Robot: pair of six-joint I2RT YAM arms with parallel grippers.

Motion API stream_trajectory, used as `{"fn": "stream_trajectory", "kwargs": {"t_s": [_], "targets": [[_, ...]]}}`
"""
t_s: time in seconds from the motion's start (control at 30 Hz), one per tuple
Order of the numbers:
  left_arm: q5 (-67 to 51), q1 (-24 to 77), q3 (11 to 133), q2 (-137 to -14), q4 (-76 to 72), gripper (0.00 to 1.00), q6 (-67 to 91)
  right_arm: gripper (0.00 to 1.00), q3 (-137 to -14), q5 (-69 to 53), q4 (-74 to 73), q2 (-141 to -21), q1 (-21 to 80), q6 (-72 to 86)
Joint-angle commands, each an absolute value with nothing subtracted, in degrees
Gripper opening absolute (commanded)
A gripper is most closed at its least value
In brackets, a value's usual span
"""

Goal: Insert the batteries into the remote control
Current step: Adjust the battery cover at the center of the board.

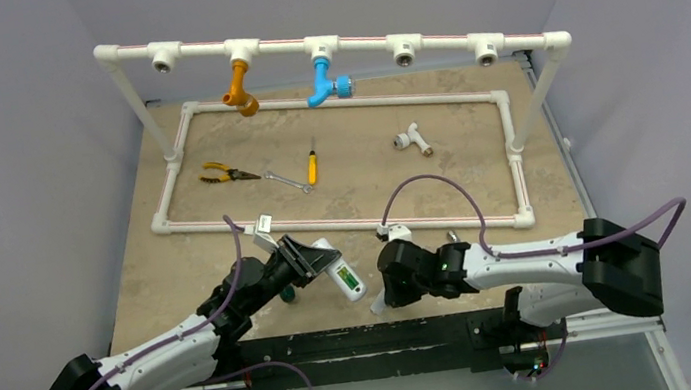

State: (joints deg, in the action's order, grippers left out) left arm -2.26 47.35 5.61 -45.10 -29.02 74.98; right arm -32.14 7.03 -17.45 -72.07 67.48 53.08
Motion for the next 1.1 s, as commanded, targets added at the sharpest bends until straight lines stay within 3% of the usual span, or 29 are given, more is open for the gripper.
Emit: {"fn": "stream_trajectory", "kwargs": {"t_s": [0.0, 0.4, 0.5, 0.63, 1.07], "targets": [[-2.5, 47.6, 5.5, -44.6, -31.5, 0.00, 74.9, 0.14, -35.0, 11.4, -17.5, -73.2, 67.5, 54.4], [-1.7, 47.6, 5.6, -40.2, -27.3, 0.00, 74.3, 0.26, -37.4, 14.1, -18.9, -66.5, 67.4, 50.3], [-2.0, 47.6, 5.8, -39.1, -25.9, 0.00, 74.2, 0.20, -37.7, 15.1, -18.0, -67.2, 66.9, 48.4], [-1.8, 47.6, 6.3, -35.7, -21.7, 0.00, 73.7, 0.01, -39.1, 13.1, -15.4, -72.0, 65.9, 45.8], [-0.2, 47.6, 6.2, -27.0, -12.7, 0.00, 73.4, 0.00, -44.2, 14.2, -17.5, -83.1, 65.7, 42.5]]}}
